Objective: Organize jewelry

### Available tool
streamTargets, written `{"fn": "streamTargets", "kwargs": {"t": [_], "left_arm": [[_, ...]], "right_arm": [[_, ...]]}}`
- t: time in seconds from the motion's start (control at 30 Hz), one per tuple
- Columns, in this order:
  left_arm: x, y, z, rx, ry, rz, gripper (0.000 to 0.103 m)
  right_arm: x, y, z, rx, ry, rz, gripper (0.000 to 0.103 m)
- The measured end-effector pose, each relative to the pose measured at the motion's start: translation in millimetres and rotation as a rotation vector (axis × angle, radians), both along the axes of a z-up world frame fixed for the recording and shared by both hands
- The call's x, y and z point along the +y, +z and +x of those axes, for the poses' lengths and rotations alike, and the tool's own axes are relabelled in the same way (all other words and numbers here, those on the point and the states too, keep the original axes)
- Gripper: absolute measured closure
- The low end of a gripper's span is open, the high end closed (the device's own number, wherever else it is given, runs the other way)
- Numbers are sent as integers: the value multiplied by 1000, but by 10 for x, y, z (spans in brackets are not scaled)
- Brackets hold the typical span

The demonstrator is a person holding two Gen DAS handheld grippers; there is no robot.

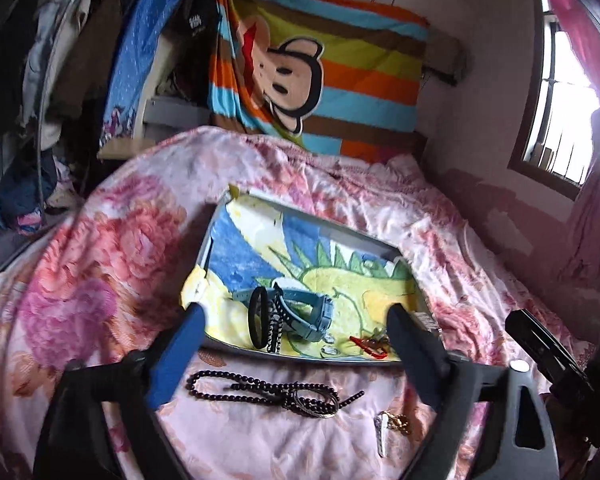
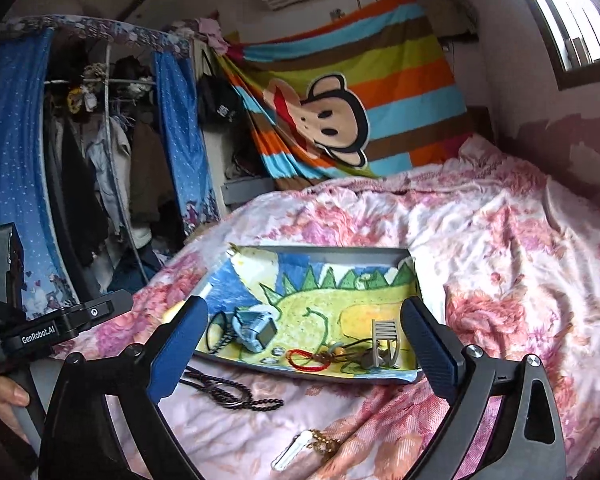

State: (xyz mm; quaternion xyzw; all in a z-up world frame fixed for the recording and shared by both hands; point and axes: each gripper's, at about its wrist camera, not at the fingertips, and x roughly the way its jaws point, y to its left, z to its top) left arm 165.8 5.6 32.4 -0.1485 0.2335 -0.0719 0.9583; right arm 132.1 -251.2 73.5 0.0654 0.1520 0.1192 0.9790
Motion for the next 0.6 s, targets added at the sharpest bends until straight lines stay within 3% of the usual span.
{"fn": "streamTargets", "kwargs": {"t": [0.1,0.33,0.6], "left_arm": [[9,63,-211,-55,-2,0,3],[5,174,-727,-150,26,91,0],[44,145,-1102,-142,47,155,0]], "right_arm": [[28,59,-175,-25,15,-11,2],[49,69,-537,-29,40,-23,2],[60,-13,-923,-1,69,-64,2]]}}
